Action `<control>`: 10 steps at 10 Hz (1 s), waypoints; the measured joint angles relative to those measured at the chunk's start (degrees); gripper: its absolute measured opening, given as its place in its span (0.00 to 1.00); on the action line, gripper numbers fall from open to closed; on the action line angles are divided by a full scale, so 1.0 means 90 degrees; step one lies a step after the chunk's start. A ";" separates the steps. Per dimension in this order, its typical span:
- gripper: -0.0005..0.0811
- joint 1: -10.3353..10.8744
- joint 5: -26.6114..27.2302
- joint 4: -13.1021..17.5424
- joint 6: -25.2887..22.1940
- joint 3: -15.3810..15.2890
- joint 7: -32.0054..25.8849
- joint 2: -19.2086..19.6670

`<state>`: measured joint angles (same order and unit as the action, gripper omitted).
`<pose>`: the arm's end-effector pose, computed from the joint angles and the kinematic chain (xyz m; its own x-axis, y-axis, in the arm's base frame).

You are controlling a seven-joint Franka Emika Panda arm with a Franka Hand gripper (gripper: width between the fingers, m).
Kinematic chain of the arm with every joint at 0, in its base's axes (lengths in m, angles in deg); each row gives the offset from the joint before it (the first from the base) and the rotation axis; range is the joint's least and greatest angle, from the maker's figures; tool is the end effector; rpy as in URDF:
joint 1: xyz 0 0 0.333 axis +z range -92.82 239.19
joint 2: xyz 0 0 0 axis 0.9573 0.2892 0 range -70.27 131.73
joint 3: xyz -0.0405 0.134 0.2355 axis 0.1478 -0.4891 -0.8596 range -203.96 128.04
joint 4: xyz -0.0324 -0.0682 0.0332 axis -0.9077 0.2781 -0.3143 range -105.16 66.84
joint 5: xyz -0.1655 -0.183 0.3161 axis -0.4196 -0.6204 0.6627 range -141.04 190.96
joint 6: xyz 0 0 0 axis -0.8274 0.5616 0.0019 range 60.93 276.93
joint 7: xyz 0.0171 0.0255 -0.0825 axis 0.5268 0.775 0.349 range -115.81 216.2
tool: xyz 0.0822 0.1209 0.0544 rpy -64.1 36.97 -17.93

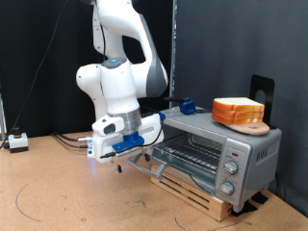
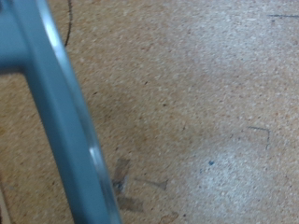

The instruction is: Make a piece of toast with the oven

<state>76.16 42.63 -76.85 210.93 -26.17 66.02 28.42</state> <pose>0.4549 -0.0678 0.1836 0.7718 -0.6358 -0.0133 -0.6269 -0.7572 -0.1834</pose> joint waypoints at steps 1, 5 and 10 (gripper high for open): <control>1.00 -0.0009 0.0000 0.0114 0.0014 0.0012 0.0038 0.0188; 1.00 -0.0068 0.0062 0.0494 0.0223 0.0034 0.0051 0.0968; 1.00 -0.0094 0.0174 0.0804 0.0596 0.0015 0.0034 0.1859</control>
<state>75.31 44.20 -69.61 216.29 -26.04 66.32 45.15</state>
